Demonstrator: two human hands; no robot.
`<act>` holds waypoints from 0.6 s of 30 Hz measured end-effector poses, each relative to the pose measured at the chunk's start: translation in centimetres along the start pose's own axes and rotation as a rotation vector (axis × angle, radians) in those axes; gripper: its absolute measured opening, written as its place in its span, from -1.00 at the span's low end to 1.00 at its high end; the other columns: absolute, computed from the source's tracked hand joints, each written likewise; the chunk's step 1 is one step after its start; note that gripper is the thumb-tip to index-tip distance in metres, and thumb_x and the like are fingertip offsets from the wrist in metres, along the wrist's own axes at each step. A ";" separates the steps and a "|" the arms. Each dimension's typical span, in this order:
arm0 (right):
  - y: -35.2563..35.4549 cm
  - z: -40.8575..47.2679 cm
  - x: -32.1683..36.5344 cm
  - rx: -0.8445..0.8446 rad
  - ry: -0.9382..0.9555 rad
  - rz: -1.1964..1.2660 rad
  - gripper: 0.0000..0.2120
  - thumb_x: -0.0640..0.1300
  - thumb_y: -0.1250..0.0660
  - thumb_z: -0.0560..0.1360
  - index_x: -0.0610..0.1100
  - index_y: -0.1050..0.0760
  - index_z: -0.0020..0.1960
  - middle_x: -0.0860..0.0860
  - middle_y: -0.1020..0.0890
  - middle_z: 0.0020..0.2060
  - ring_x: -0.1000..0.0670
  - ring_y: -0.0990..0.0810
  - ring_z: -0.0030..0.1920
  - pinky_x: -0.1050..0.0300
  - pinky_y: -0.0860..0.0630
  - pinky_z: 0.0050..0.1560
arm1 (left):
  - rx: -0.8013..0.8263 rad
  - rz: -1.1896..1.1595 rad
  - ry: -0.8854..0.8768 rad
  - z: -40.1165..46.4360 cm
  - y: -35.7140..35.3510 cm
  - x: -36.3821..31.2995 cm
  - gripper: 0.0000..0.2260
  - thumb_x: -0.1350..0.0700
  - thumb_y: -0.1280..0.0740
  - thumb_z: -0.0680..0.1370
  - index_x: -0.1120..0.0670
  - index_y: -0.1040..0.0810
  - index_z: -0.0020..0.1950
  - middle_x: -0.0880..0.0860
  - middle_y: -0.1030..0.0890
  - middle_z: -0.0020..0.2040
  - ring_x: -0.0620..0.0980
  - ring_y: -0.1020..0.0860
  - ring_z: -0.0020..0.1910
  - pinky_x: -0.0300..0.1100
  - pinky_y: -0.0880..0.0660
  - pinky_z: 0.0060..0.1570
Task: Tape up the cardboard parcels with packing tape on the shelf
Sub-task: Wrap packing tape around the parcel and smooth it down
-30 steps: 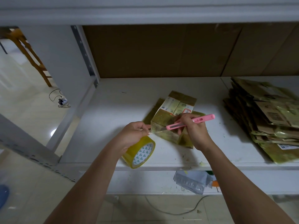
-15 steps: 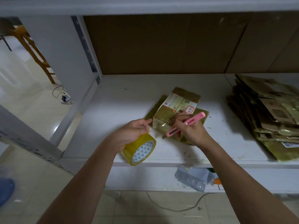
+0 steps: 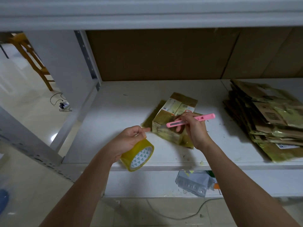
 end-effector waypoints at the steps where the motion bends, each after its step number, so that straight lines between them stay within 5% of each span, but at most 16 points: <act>1: -0.1 0.0 0.2 -0.012 -0.001 0.004 -0.60 -0.26 -0.16 0.50 -0.14 -0.59 -0.46 -0.14 -0.56 -0.52 -0.15 -0.57 -0.31 -0.05 -0.51 0.03 | -0.029 -0.015 0.002 -0.1 0.1 0.0 -0.80 0.16 -0.27 0.63 0.07 -0.50 -0.20 -0.17 -0.61 0.24 0.00 -0.62 0.13 -0.01 -0.54 0.20; 4: -0.6 0.0 0.7 -0.040 0.017 -0.008 -0.66 -0.24 -0.19 0.51 -0.13 -0.59 -0.38 -0.14 -0.58 -0.48 -0.20 -0.56 -0.20 -0.12 -0.45 0.16 | -0.104 -0.012 -0.017 -0.4 0.4 -0.1 -0.86 0.18 -0.29 0.62 0.13 -0.55 -0.13 -0.12 -0.64 0.18 -0.07 -0.62 0.11 -0.10 -0.54 0.17; 13: 0.5 -1.9 4.9 -0.133 0.301 -0.225 -0.90 -0.18 -0.29 0.60 -0.13 -0.58 0.04 0.06 -0.68 -0.07 0.02 -0.67 -0.07 0.19 -0.59 -0.04 | -0.192 0.047 -0.061 -0.1 1.5 -1.5 -0.85 0.15 -0.34 0.59 0.23 -0.59 -0.04 -0.08 -0.68 0.08 0.00 -0.63 0.10 -0.03 -0.54 0.19; 18: 5.4 -3.5 2.9 -0.318 0.476 -0.702 -0.87 -0.21 -0.36 0.56 -0.09 -0.60 0.08 0.08 -0.66 0.05 0.02 -0.57 0.04 0.40 -0.33 0.07 | -0.223 0.134 -0.076 0.7 1.2 -1.4 -0.87 0.08 -0.39 0.56 0.12 -0.62 -0.13 -0.07 -0.69 0.01 0.01 -0.59 0.13 0.02 -0.49 0.24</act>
Point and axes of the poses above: each hand's wrist, its own z-axis towards the middle knuckle, its own y-axis out of the back of the hand, x = y × z, the point moved 5 cm from there along z, towards the middle knuckle
